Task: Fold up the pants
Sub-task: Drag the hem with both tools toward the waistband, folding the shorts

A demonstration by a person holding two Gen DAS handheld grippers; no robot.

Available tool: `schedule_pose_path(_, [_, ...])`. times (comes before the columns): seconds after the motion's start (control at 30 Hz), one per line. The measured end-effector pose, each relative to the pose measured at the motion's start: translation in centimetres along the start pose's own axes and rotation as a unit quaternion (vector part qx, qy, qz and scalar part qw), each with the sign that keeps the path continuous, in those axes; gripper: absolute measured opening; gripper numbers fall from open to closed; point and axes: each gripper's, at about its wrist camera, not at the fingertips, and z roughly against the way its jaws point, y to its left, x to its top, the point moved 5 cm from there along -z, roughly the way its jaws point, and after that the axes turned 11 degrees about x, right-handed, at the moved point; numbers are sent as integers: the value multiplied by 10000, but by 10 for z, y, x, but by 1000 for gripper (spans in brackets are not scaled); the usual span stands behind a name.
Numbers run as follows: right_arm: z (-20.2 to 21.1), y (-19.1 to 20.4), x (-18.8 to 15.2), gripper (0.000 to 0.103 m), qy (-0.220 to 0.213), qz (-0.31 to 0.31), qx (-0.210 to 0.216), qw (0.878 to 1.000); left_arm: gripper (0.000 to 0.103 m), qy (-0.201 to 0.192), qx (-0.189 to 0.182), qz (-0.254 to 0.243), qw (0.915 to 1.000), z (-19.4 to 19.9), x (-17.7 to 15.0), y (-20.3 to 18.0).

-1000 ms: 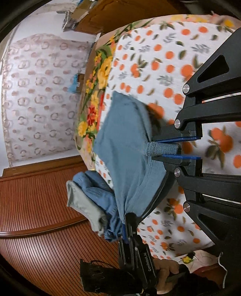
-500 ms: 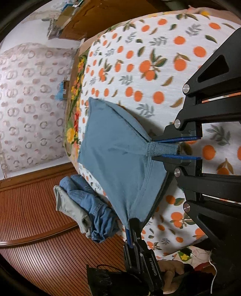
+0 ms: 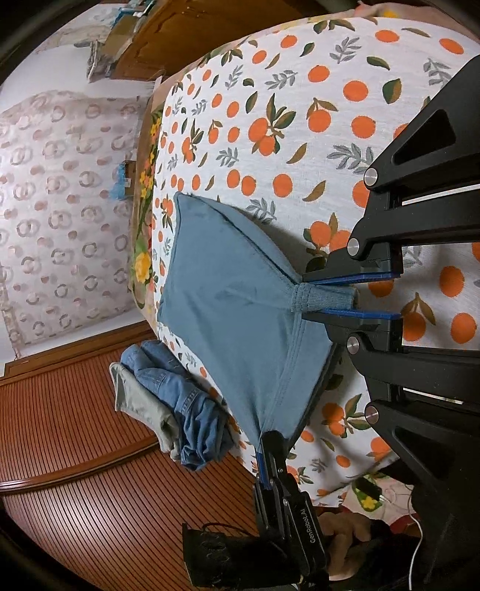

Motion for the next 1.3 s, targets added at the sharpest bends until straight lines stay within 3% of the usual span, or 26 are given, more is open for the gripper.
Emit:
schedule_pose_path(0.33, [7,7,-13,11,-68,66,20,10000,13,-63,106,-94,9999,13,-5,-4])
schedule_pose_path(0.9, [39,17,-30,11,-107,-18,61,9999,13,-31,-77,-175,9998,35,-23,-19])
schedule_pose_path(1.3, [38,23,-39,11,16,-5,85,10000,13,30,-144,-153,9998,38,-33,-19])
